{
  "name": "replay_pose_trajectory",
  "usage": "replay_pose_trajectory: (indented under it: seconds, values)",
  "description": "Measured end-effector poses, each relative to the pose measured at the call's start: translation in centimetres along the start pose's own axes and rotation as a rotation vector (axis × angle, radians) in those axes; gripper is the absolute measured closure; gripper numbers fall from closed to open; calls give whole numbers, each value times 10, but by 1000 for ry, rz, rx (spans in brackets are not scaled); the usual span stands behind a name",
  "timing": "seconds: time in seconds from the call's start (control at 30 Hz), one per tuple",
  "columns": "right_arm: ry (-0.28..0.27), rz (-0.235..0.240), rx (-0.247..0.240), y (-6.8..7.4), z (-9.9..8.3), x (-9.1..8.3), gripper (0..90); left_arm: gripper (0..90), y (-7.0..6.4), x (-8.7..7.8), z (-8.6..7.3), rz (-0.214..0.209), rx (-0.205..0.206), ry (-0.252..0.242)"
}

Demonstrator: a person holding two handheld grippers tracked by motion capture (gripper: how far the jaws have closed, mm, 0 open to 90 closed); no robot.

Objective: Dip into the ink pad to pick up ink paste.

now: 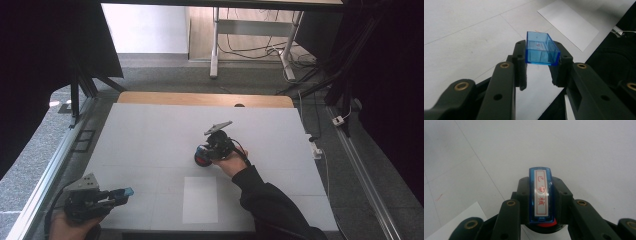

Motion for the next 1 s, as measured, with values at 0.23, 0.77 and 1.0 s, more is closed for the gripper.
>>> replay_pose_trajectory:
  seconds: [0.23, 0.77, 1.0]
  values:
    - [-14, 1, -6, 1, 3, -4, 703, 687, 0, 0, 0, 1, 2, -1]
    - [-66, 47, -51, 15, 16, -23, 702, 686, 0, 0, 0, -2, -1, -4]
    - [-74, 58, -63, 21, 19, -29, 702, 687, 0, 0, 0, -3, -1, -3]
Point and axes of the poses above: each handheld gripper's, and its own axes: x roughly forward along the jaws, z roughly out of its top, y roughly to its left, the point moved 9 cm from there along x, roughly forward along the jaws, and after that the axes turned 10 degrees about -y, right-handed, at the moved point
